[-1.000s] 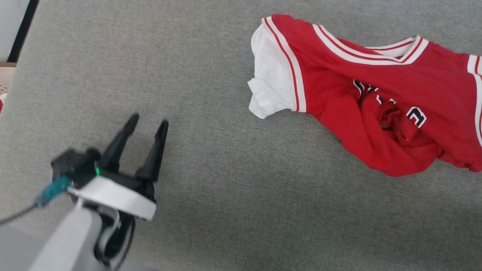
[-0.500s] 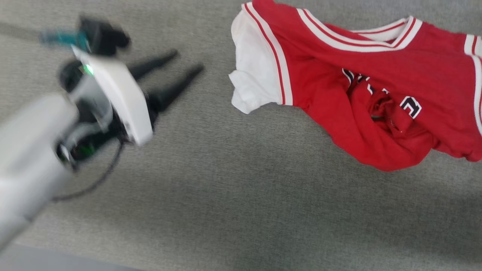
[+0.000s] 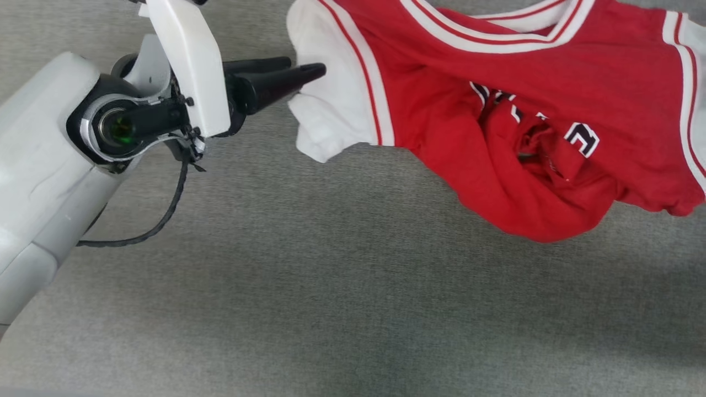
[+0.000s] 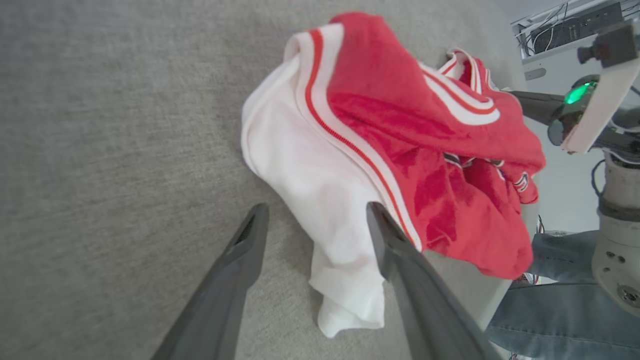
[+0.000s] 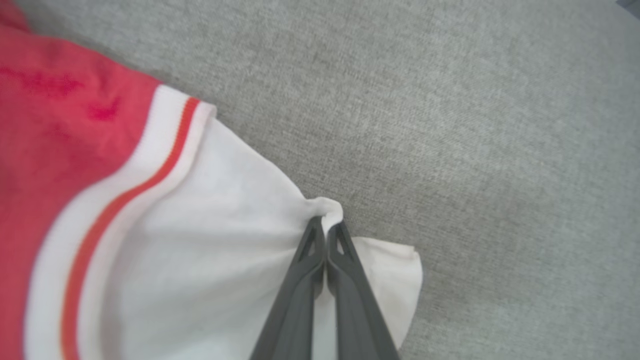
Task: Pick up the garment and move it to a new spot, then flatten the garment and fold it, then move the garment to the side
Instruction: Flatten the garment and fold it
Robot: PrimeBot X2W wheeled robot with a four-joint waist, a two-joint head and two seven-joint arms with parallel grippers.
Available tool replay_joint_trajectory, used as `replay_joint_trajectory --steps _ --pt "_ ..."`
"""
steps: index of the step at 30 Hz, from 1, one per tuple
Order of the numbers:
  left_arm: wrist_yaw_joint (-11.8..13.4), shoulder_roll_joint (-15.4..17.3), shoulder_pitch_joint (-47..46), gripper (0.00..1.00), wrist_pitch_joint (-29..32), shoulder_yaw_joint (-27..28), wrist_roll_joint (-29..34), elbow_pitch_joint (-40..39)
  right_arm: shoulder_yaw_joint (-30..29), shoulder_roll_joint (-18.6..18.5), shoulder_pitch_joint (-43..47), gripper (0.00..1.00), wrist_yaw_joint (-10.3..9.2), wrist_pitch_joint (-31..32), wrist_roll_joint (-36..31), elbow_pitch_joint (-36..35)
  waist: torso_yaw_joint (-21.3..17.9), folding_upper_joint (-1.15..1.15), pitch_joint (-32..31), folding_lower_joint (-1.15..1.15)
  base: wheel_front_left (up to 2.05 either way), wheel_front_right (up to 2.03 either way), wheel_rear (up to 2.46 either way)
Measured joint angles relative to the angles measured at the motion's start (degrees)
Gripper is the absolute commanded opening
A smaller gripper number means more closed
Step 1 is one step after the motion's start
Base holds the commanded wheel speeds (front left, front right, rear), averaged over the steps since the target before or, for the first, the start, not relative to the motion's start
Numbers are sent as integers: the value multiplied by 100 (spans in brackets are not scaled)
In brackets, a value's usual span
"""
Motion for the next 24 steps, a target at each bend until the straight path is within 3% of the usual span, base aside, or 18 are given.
replay_joint_trajectory --steps 7,9,10,12,13,21,24 --pt "-7 -42 -98 100 120 -24 270 332 97 157 -162 0 0 -56 -22 -31 -184 0 148 0 0 0 0" --pt "-7 -75 -101 73 124 13 247 370 124 207 -200 0 0 -76 -29 -26 -223 0 170 0 0 0 0" --pt "-7 -97 -104 47 123 26 247 401 135 216 -213 0 0 -90 -29 -24 -237 0 180 0 0 0 0" --pt "-7 -138 -104 22 170 12 247 419 158 232 -215 0 0 -122 -29 -24 -256 0 182 0 0 0 0" --pt "-7 -156 -103 0 169 2 253 420 168 234 -215 0 0 -133 -24 -21 -265 0 177 0 0 0 0" --pt "-4 -129 -62 0 -247 175 347 380 189 237 -171 0 -1 -478 52 16 -297 0 5 0 0 0 0" --pt "-4 24 -30 0 -546 237 467 238 160 296 -160 0 0 -943 105 -30 -322 0 -122 0 0 0 0"
